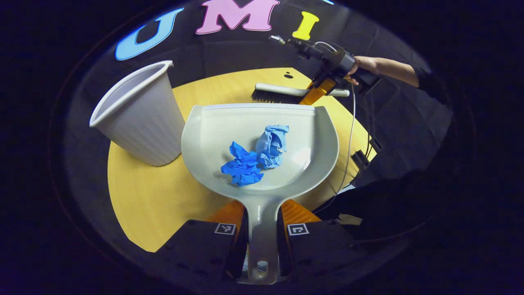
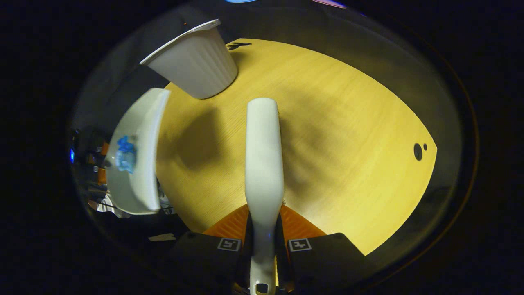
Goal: Pick up the small broom and dustpan from the desktop, sweep the trash into the dustpan with the broom, and then empty the trash into the garbage bin.
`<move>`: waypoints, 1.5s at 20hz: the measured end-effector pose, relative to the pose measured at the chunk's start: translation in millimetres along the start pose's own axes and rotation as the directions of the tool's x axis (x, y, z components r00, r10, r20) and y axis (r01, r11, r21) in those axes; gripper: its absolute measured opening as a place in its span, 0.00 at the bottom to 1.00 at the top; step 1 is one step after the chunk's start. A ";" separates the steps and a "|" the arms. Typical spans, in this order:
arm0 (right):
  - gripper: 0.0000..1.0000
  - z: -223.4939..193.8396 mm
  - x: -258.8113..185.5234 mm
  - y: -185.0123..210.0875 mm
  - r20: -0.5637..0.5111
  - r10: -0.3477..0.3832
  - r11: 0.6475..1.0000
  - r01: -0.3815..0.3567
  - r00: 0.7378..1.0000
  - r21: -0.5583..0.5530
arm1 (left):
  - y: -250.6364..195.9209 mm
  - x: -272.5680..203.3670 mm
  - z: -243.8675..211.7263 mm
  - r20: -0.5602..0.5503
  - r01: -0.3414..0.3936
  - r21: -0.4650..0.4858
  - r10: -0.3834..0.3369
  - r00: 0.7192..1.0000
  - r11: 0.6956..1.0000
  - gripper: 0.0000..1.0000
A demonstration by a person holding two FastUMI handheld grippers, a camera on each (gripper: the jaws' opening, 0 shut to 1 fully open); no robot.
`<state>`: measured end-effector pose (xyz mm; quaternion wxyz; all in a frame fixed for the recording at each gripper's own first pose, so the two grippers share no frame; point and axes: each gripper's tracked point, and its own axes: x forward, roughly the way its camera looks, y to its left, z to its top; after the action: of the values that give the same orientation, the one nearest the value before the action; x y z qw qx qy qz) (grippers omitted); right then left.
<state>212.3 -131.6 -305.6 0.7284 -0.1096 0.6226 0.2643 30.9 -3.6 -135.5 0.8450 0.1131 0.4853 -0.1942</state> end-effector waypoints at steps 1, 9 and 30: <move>0.28 -2.1 -1.8 -0.4 0.007 0.001 1.000 -0.002 1.000 0.023 | -5.4 -17.9 5.9 0.006 -0.016 0.013 0.016 1.000 1.000 0.29; 0.28 -37.4 28.6 -28.4 0.027 0.050 0.993 -0.052 0.998 0.103 | 100.5 -144.9 71.2 -0.008 -0.231 -0.008 0.231 0.973 0.973 0.29; 0.28 -65.3 10.3 -1.7 0.180 0.123 0.955 -0.165 0.976 0.246 | 311.7 -113.3 142.1 -0.252 -0.468 0.683 0.782 0.570 0.560 0.28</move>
<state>158.6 -162.4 -328.9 0.7635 0.0543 0.5965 0.2412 226.3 247.3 34.7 0.6150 0.5698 0.5432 0.0450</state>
